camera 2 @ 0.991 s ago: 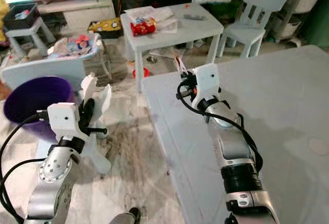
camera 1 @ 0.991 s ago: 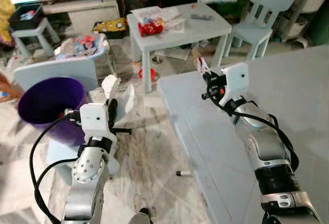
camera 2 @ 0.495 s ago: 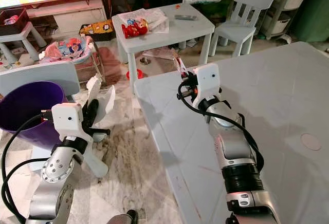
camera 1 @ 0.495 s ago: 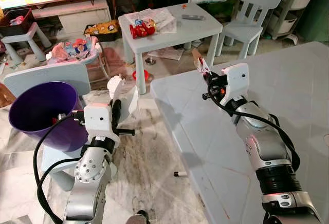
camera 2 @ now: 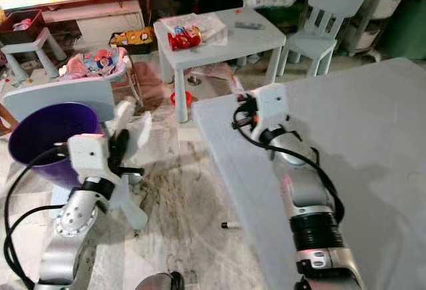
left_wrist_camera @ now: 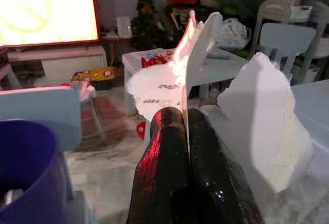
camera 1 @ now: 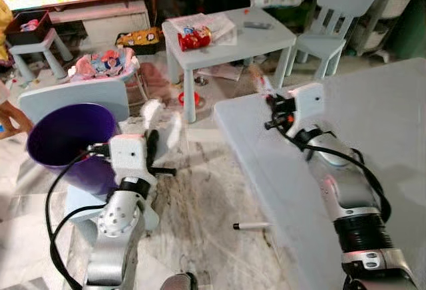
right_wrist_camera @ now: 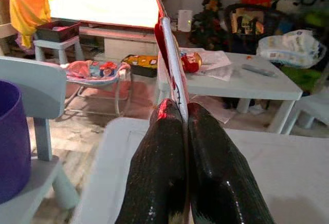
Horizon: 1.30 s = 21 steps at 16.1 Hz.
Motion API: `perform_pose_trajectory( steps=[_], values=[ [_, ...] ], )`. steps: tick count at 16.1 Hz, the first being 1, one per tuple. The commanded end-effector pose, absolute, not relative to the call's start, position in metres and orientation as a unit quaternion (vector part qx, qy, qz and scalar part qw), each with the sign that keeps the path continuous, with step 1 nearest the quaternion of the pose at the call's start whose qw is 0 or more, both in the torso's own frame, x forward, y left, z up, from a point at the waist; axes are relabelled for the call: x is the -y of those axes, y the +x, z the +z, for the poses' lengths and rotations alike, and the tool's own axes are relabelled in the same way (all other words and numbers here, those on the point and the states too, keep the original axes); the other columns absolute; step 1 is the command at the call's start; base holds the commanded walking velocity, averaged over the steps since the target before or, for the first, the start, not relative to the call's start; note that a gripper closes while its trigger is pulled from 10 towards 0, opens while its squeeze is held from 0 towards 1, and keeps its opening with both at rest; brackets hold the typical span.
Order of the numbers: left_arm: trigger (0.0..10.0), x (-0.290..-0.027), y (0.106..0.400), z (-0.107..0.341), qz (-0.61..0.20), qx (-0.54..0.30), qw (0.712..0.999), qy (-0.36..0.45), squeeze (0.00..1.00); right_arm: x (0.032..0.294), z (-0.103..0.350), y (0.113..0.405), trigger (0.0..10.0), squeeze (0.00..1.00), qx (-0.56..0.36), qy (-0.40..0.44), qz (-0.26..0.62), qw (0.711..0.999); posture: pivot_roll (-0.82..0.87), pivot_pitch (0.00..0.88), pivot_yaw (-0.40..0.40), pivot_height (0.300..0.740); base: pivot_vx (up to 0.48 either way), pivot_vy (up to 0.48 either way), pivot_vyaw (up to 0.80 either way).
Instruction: Picking trash to rubbish bin
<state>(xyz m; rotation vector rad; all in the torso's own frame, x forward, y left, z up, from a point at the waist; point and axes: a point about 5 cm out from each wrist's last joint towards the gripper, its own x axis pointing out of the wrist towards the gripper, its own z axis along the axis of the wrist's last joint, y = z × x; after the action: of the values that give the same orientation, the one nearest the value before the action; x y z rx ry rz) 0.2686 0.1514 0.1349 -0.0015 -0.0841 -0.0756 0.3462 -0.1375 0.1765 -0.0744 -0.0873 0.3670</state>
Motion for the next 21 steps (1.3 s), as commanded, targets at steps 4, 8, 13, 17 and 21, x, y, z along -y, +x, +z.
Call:
perform_pose_trajectory(
  steps=[4,8,13,17,21],
  values=[
    [0.0,-0.1555,0.268,0.1333,-0.033,0.036,0.999,0.003,0.0,0.1343,0.1796,0.3462,0.0,0.0,0.047,-0.033,0.186,0.981,0.17,0.095,-0.033,0.74,0.0,0.384,0.0],
    [0.0,-0.1559,0.2691,0.1334,-0.032,0.036,0.999,0.004,0.0,0.1342,0.1798,0.3469,0.0,0.0,0.046,-0.031,0.187,0.981,0.17,0.094,-0.033,0.74,0.0,0.385,0.0],
    [0.0,-0.1547,0.2709,0.1332,-0.033,0.037,0.999,0.003,0.0,0.1339,0.1799,0.3476,10.0,0.0,0.043,-0.032,0.191,0.98,0.16,0.085,-0.033,0.74,0.0,0.385,0.0],
    [0.0,-0.1545,0.273,0.1331,-0.032,0.037,0.999,0.004,0.0,0.1349,0.1812,0.3487,10.0,0.0,0.043,-0.033,0.19,0.98,0.16,0.081,-0.034,0.74,0.0,0.377,0.0],
    [0.0,-0.1531,0.2738,0.1335,-0.035,0.041,0.999,0.006,0.0,0.1337,0.1812,0.3487,10.0,0.0,0.041,-0.043,0.197,0.979,0.16,0.074,-0.035,0.74,0.0,0.281,0.2]
  ],
)
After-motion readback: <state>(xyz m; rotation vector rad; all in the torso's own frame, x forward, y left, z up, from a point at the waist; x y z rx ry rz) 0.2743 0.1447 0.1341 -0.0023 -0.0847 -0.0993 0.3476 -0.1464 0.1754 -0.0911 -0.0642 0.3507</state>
